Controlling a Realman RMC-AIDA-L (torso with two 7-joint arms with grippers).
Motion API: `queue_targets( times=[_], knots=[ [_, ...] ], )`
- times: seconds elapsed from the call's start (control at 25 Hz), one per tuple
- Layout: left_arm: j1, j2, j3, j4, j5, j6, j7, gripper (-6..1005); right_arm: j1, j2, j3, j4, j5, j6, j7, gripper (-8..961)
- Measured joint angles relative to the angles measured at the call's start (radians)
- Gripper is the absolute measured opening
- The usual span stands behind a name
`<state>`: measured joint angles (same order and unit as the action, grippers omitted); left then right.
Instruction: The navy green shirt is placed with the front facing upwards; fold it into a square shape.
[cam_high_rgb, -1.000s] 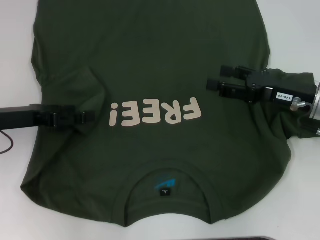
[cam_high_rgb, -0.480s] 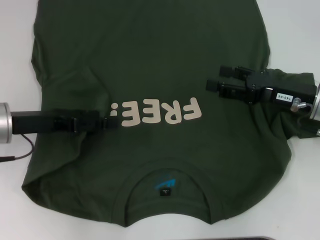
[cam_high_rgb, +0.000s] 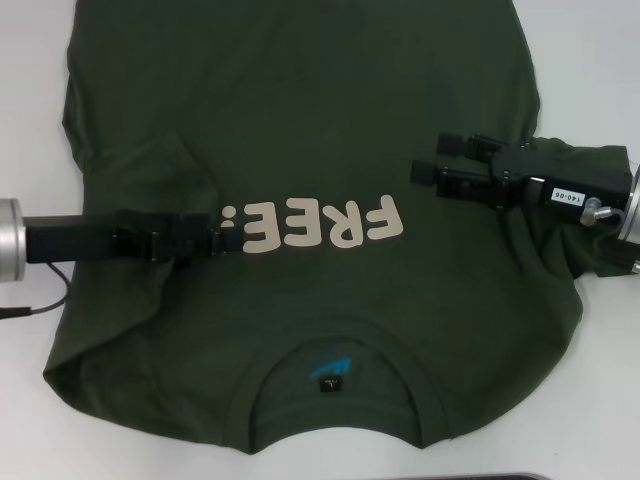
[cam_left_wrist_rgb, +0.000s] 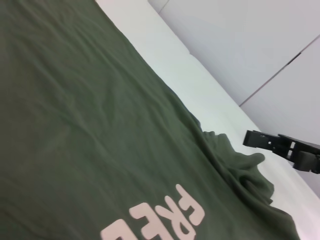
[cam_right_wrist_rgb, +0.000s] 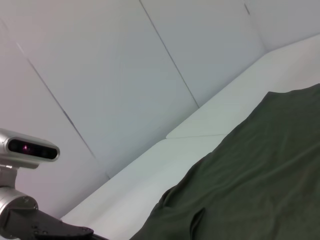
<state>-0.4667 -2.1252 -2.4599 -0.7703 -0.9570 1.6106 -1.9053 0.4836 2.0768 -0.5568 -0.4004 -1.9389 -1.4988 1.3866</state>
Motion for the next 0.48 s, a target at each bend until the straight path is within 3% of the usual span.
queue_targets(
  times=[0.48],
  knots=[
    [0.03,0.02,-0.003,-0.012,0.005,-0.005,0.056,891,-0.001,0.0,0.005,-0.005,0.0,0.0,0.0,896]
  ],
)
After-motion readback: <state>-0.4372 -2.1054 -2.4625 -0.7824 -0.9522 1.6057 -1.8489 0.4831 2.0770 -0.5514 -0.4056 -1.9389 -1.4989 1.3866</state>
